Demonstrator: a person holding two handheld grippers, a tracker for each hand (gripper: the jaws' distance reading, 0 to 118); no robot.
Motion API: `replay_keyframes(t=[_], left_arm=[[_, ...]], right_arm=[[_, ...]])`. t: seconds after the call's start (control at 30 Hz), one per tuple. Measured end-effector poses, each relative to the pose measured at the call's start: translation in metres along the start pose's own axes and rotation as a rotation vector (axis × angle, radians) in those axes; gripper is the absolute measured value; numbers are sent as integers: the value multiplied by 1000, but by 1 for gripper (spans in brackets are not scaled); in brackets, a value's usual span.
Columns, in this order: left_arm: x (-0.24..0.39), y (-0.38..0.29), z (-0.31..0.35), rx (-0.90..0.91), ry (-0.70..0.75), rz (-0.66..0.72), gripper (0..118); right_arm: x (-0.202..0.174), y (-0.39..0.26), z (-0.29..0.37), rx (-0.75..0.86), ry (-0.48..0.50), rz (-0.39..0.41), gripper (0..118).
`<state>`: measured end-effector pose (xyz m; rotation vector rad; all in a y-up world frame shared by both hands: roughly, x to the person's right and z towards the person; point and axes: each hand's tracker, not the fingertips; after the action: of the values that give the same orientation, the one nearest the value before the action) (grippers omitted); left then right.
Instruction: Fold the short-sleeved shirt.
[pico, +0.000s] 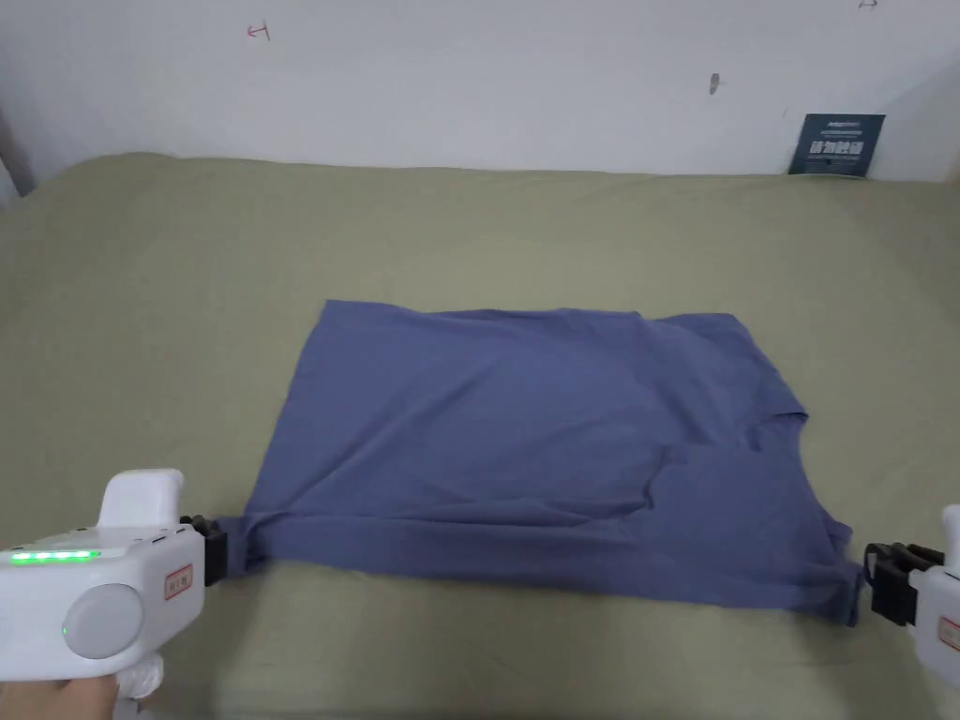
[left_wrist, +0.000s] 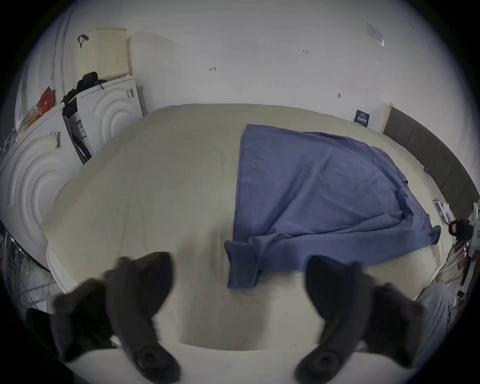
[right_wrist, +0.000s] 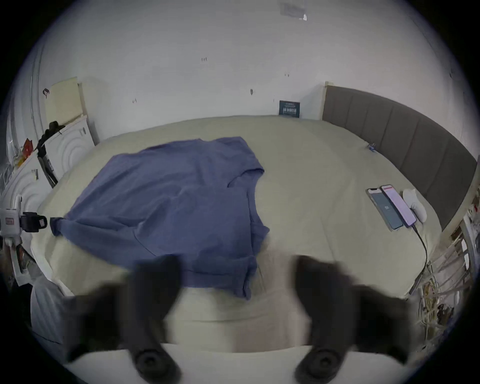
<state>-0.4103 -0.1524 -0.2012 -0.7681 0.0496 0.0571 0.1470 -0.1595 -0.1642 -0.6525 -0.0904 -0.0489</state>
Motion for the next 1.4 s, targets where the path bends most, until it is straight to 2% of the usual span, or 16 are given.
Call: replay_keyframes(t=[0.07,0.47,0.5,0.57,0.6,0.77,0.8,0.87,0.9,1.03,1.07,1.13,1.17,1.33,1.37,1.4], left_arm=[[-6,-6,-1,-35,-32,28,0],[-17,8,-10,-50,-49,19,4],[-17,11,-14,-58,-54,21,30],[-19,16,-28,-85,-73,25,102],[-18,17,-36,-95,-67,27,118],[-14,21,-69,-153,-17,-20,111],[-12,20,-73,-168,-10,-23,92],[-13,21,-78,-193,-31,-30,31],[-15,20,-78,-180,-32,-24,13],[-11,15,-75,-188,-54,-11,4],[-8,16,-73,-188,-53,-11,4],[-8,14,-72,-184,-50,-14,4],[-8,13,-72,-182,-49,-15,4],[-2,15,-68,-176,-39,-29,4],[-1,17,-67,-175,-39,-31,4],[-1,17,-67,-175,-41,-30,4]], right_arm=[[0,4,1,-11,46,-28,0],[0,-3,-5,-12,35,-15,0],[1,-3,-6,-16,37,-17,0],[2,-3,-11,-28,41,-12,0],[2,-3,-15,-31,38,0,0],[3,-3,-20,-51,33,0,0],[5,-4,-22,-55,29,-2,0],[9,-5,-25,-68,20,-7,0],[11,-5,-26,-71,22,-10,0],[19,-6,-30,-86,29,-26,3],[20,-5,-31,-89,33,-28,17],[22,-6,-41,-145,62,-22,100],[21,-7,-44,-139,55,-23,118],[19,-16,-65,-189,54,1,98],[21,-16,-70,-226,67,-6,85],[24,-14,-72,-227,71,-15,56]])
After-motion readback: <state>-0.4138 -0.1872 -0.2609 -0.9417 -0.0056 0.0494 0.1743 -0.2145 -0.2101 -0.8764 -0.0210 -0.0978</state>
